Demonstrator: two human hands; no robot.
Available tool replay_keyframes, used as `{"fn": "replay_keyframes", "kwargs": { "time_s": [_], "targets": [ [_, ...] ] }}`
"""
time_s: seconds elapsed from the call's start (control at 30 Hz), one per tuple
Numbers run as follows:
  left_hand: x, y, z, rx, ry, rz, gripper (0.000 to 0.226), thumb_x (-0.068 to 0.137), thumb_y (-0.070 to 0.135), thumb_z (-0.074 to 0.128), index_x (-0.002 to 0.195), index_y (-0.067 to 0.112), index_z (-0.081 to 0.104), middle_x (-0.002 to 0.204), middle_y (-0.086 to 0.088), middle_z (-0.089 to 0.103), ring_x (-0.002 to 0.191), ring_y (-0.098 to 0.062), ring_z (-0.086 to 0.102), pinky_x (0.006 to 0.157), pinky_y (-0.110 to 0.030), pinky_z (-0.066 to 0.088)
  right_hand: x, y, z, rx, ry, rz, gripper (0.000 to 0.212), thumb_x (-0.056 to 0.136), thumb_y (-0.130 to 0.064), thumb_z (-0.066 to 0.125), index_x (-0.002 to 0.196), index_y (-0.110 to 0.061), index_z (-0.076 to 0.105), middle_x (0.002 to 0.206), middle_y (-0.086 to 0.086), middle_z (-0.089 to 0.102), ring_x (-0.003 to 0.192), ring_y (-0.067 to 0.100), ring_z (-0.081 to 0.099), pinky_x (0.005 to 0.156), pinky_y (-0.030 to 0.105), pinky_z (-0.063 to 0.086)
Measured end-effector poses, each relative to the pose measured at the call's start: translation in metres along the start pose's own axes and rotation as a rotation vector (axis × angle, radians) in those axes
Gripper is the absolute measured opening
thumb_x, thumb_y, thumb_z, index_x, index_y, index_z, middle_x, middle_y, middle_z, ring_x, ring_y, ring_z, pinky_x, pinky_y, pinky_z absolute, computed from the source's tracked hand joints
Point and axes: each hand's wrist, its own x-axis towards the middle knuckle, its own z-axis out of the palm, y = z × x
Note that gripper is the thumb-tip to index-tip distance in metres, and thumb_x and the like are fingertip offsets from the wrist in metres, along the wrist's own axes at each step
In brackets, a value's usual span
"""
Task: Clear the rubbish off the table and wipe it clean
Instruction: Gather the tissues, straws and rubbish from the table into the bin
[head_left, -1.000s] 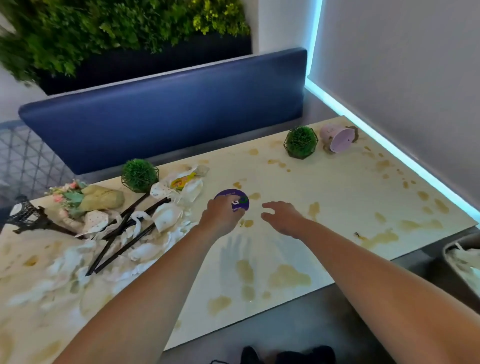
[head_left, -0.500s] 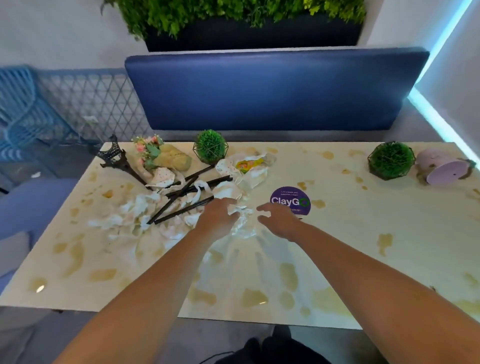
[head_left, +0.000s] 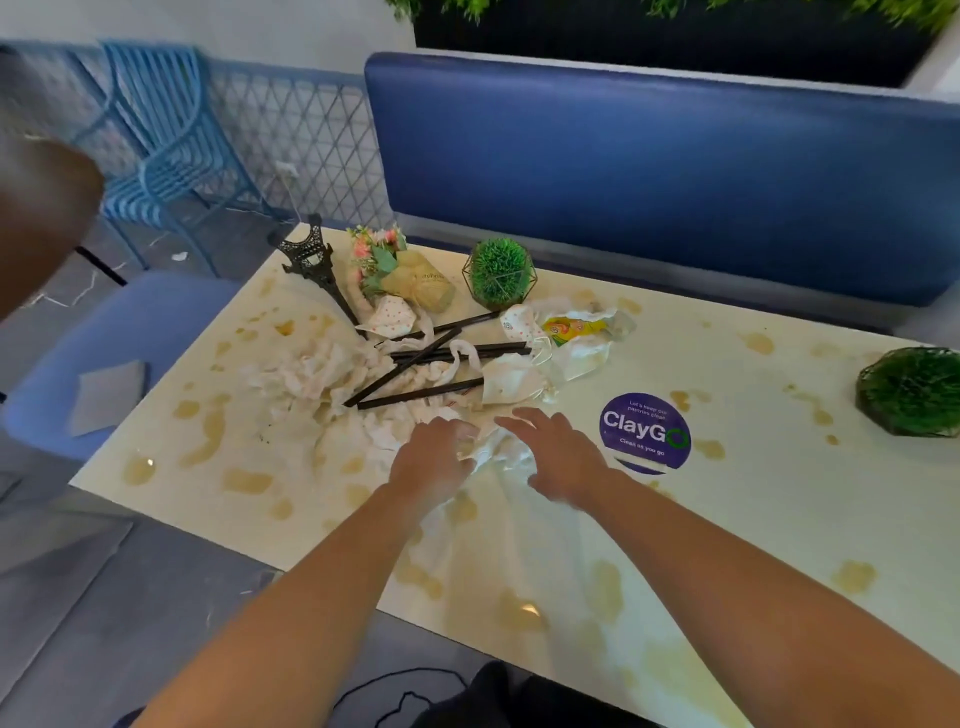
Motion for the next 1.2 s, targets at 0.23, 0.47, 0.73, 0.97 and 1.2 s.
{"fn": "replay_keyframes", "kwargs": {
  "time_s": [0.23, 0.47, 0.73, 0.97, 1.2],
  "targets": [
    [-0.002, -0.001, 0.009, 0.333, 0.039, 0.094, 0.044, 0.094, 0.034, 0.057, 0.135, 0.037, 0.045, 0.125, 0.01, 0.054, 0.119, -0.019, 0.04, 0.092, -0.033, 0.037, 0.006, 0.009, 0.025, 0.049, -0.047, 0.038, 0.069, 0.09, -0.006, 0.061, 0.147, -0.033, 0.034, 0.143, -0.003, 0.036, 0.123, 0.022, 0.043, 0.088, 0.035, 0.051],
    [0.006, 0.004, 0.014, 0.365, 0.145, 0.053, 0.029, 0.1, 0.032, 0.045, 0.126, 0.04, 0.055, 0.115, 0.01, 0.059, 0.115, -0.018, 0.043, 0.091, -0.032, 0.035, 0.009, 0.014, 0.028, 0.259, 0.108, 0.092, 0.033, 0.098, -0.02, 0.053, 0.131, -0.023, 0.057, 0.128, -0.001, 0.052, 0.118, 0.021, 0.051, 0.091, 0.032, 0.046],
    [0.026, 0.029, -0.002, -0.197, 0.252, -0.146, 0.023, 0.099, 0.025, 0.048, 0.106, 0.019, 0.07, 0.1, -0.002, 0.069, 0.097, -0.023, 0.057, 0.087, -0.036, 0.046, 0.016, 0.01, 0.001, 0.883, 0.275, 0.203, 0.026, 0.091, -0.021, 0.064, 0.116, -0.027, 0.06, 0.114, -0.006, 0.062, 0.096, 0.014, 0.058, 0.08, 0.027, 0.045],
    [0.015, 0.067, -0.015, -1.03, 0.026, -0.446, 0.027, 0.103, 0.032, 0.04, 0.091, 0.018, 0.061, 0.101, -0.004, 0.061, 0.096, -0.019, 0.057, 0.084, -0.032, 0.051, 0.009, -0.008, -0.016, 1.074, 0.307, 0.243, 0.029, 0.078, -0.027, 0.08, 0.093, -0.027, 0.055, 0.093, -0.012, 0.066, 0.074, 0.012, 0.06, 0.068, 0.026, 0.046],
    [0.016, 0.068, -0.014, -1.419, -0.092, -0.517, 0.04, 0.095, 0.049, 0.055, 0.124, 0.022, 0.053, 0.118, -0.012, 0.067, 0.108, -0.026, 0.066, 0.072, -0.042, 0.059, 0.01, -0.015, -0.011, 1.002, 0.335, 0.193, 0.013, 0.078, -0.031, 0.078, 0.088, -0.026, 0.071, 0.088, -0.009, 0.063, 0.073, 0.002, 0.053, 0.061, 0.014, 0.039]
  ]
}}
